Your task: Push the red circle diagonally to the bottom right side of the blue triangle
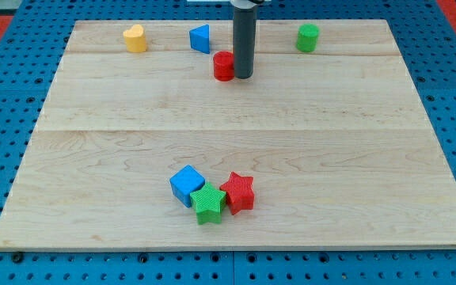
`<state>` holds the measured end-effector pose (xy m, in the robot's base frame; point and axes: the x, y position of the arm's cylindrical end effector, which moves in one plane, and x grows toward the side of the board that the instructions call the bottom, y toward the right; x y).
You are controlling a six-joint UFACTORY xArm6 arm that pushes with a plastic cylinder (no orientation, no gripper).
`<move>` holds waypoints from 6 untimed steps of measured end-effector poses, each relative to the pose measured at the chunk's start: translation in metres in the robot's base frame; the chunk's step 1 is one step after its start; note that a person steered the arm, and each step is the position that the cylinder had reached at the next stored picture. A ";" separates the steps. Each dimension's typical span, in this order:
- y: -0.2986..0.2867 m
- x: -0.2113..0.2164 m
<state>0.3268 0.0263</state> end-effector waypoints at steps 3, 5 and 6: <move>-0.077 0.011; -0.162 -0.003; -0.142 -0.029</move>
<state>0.2980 -0.1155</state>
